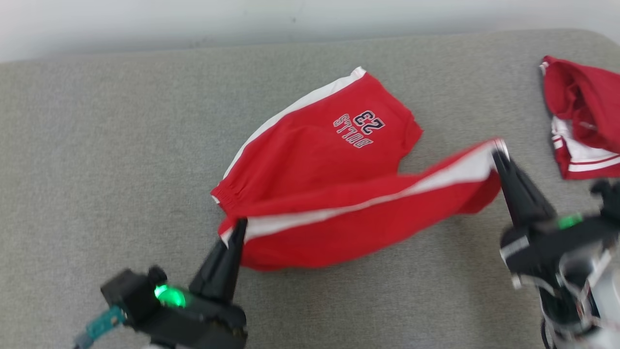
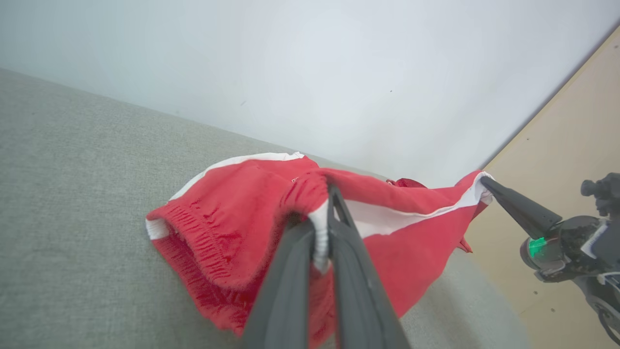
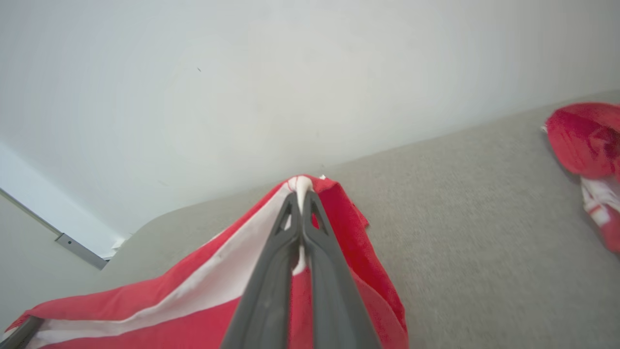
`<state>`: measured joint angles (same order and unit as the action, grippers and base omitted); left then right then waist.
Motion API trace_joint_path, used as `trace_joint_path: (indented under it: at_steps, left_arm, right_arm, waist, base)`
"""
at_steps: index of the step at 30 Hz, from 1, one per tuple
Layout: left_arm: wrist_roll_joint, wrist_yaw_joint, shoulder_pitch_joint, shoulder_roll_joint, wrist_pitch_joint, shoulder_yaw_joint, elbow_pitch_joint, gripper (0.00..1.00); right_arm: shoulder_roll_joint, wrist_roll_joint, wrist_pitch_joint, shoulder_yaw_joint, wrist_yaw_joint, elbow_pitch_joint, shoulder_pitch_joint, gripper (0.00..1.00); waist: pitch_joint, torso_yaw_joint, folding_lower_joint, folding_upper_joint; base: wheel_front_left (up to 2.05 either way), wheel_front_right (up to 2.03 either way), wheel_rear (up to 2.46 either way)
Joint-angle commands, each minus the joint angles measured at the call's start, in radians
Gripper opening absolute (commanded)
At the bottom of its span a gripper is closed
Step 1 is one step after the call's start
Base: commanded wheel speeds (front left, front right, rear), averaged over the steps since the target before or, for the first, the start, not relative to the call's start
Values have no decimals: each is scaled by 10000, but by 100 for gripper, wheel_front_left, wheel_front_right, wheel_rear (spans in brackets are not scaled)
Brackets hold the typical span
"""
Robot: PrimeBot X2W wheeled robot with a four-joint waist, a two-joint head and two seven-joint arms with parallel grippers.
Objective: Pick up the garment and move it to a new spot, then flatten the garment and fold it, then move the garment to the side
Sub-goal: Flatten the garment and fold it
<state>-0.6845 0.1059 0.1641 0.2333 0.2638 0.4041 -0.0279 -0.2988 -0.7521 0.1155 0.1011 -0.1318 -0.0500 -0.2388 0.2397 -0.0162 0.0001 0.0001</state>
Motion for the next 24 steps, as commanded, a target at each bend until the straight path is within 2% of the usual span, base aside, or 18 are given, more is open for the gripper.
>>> trace_joint_path:
  at_steps: [1, 6, 14, 18, 24]
  left_arm:
    - [-99, 43, 405, -99, 3, -139, 245, 0]
    - [-290, 145, 1855, -617, 2, -444, 1307, 0]
    - [-223, 244, 4124, -1227, 0, -246, 3185, 0]
    - [-150, 233, 4723, -1450, 0, -324, 3661, 0]
    - [-293, 231, 5090, -1562, 0, -31, 4177, 0]
  right_arm:
    - [57, 194, 86, 130, 26, 301, -676, 0]
    - [168, 633, 202, 407, 26, 2099, -3319, 0]
    - [406, 1500, -21, 1004, 26, 5996, -7080, 0]
    - [716, 1859, -446, 1458, 26, 7514, -8330, 0]
    - [883, 2181, -989, 1806, 26, 9395, -9312, 0]
  waist:
    - [284, 250, -1, -1]
    - [974, 731, -1, -1]
    - [2166, 1402, -1, -1]
    - [2475, 1618, -1, -1]
    - [2597, 1699, -1, -1]
  base:
    - [0, 0, 0]
    - [0, 0, 0]
    - [0, 0, 0]
    - [0, 0, 0]
    - [0, 0, 0]
